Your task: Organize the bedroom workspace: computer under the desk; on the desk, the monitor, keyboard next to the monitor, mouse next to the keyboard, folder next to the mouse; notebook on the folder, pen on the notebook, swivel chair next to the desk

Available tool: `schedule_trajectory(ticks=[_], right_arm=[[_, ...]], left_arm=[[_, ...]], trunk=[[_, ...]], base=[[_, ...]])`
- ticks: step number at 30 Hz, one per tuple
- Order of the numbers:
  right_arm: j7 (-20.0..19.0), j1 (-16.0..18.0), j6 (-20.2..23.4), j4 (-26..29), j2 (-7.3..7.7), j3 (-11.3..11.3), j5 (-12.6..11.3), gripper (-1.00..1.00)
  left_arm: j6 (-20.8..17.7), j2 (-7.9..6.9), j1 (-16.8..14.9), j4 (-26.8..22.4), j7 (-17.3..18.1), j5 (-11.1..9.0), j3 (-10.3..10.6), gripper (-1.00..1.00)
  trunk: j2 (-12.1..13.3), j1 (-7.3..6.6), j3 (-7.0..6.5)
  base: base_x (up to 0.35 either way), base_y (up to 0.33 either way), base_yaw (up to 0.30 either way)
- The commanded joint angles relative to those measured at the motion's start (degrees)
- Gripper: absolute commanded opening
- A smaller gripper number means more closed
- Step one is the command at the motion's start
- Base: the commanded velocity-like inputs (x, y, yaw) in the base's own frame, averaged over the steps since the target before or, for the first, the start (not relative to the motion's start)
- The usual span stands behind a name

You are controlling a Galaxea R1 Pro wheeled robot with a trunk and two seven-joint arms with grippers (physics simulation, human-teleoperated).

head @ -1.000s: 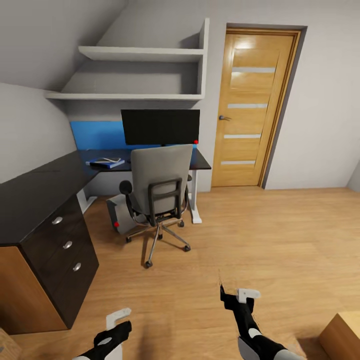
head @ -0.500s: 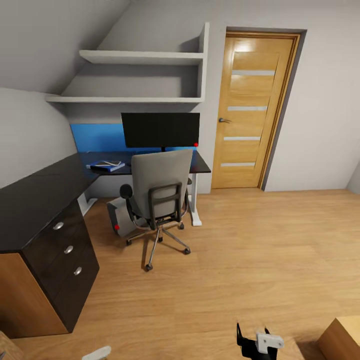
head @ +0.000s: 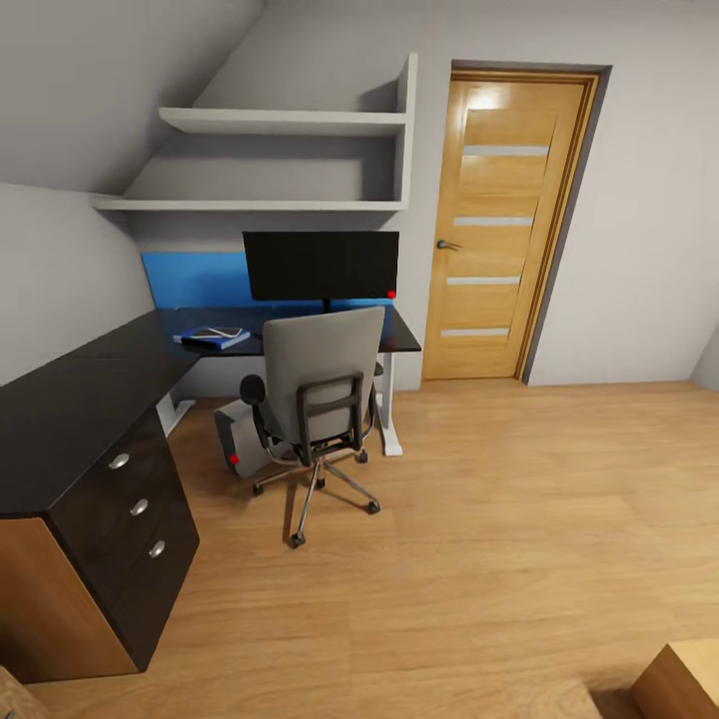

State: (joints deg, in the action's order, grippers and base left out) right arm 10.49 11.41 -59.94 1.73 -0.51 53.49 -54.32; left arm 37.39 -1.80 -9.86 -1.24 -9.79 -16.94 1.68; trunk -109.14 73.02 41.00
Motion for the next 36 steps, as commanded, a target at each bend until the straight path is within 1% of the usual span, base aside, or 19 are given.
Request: schedule_trajectory(ticks=[1,3,6,8,9,12,15,36], right_arm=[[0.6,-0.6,2.6,-1.3,-0.25,0.4,0.0,1.0],[0.6,-0.6,4.7,-1.4,-0.23,0.4,0.0,1.0],[0.6,-0.7,7.5,-1.6,-0.04,0.4,0.1,1.0],[0.6,-0.7,8.1,-1.6,-0.01,0.4,0.1,1.0],[0.5,-0.7,8.3,-1.6,-0.16,0.5,0.1,1.0],[0.3,-0.7,8.5,-1.6,-0.26,0.5,0.1,1.0],[0.3,-0.7,8.5,-1.6,-0.14,0.5,0.1,1.0],[0.2,-0.7,8.5,-1.6,-0.2,0.5,0.1,1.0]], left_arm=[[6.4,0.0,3.6,0.0,2.0,0.0,0.3,1.0],[7.9,0.02,4.0,0.0,2.2,0.0,0.3,1.0],[11.8,0.18,5.3,0.0,2.3,0.1,0.3,1.0],[13.0,0.79,6.3,0.0,2.3,0.1,0.3,1.0],[14.5,1.13,6.8,0.0,2.3,0.1,0.3,1.0],[16.3,1.26,7.0,0.0,2.2,0.0,0.3,1.0],[16.6,1.15,7.1,0.0,2.1,0.0,0.3,1.0],[15.1,1.17,7.1,0.0,2.0,0.0,0.5,1.0]], trunk=[[0.4,-0.23,-0.13],[1.2,-0.67,-0.49],[2.4,-1.33,-1.03],[3.2,-1.77,-1.39],[3.6,-1.99,-1.57],[4.8,-2.65,-2.11],[6.0,-3.31,-2.65],[14.4,-7.92,-6.42]], base=[[0.0,0.0,0.0],[0.0,0.0,0.0],[0.0,0.0,0.0],[0.0,0.0,0.0],[0.0,0.0,0.0],[0.0,0.0,0.0],[0.0,0.0,0.0],[0.0,0.0,0.0]])
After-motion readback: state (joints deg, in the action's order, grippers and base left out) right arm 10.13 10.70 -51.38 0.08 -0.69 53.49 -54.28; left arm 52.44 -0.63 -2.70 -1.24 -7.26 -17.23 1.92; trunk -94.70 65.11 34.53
